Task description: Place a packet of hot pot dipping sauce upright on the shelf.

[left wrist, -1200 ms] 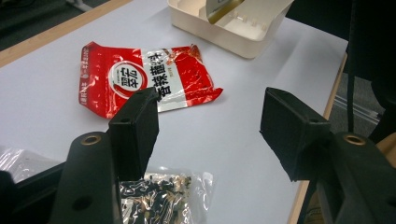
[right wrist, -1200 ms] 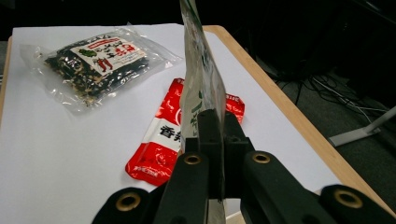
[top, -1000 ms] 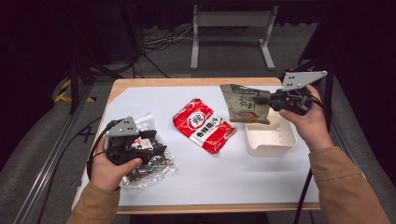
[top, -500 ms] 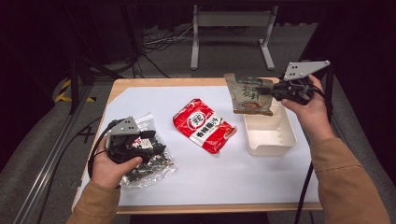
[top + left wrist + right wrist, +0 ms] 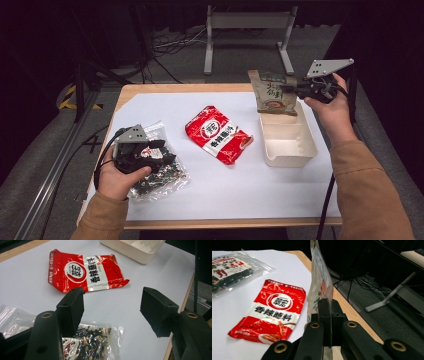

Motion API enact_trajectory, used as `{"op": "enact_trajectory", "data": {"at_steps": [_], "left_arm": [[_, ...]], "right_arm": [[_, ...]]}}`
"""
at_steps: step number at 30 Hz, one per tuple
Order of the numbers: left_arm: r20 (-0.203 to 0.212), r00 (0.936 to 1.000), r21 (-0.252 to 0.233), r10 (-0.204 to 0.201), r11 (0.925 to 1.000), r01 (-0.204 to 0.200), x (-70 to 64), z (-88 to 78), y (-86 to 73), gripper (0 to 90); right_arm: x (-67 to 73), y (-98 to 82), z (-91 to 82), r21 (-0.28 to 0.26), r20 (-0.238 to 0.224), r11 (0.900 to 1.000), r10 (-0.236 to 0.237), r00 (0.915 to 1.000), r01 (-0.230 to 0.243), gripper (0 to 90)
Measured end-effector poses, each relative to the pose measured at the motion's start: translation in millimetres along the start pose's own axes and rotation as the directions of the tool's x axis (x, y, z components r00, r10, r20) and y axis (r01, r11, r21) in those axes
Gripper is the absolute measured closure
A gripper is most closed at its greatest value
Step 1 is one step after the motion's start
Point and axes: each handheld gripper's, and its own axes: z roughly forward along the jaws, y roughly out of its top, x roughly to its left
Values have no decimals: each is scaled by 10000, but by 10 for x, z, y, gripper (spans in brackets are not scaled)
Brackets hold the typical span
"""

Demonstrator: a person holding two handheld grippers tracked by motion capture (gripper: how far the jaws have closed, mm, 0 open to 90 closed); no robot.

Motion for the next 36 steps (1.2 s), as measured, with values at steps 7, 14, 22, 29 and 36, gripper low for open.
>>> {"op": "enact_trajectory", "data": {"at_steps": [7,14,22,29,36], "left_arm": [[24,9999,77,-103,9999,103,32,18,-22,360],[18,9999,140,-146,9998,146,68,32,-38,361],[51,9997,180,-226,9996,225,81,36,-49,360],[91,9996,218,-275,9994,273,82,49,-50,360],[114,9996,225,-242,9995,239,98,63,-54,360]], "right_arm": [[-185,-116,48,-304,299,9994,158,9994,-149,897],[-310,-203,164,8,353,9999,133,9993,-134,897],[-386,-295,251,332,364,9992,194,9991,-206,897],[-447,-381,328,601,347,9977,296,9990,-316,896],[-465,-434,429,875,235,9956,324,9992,-343,896]]}}
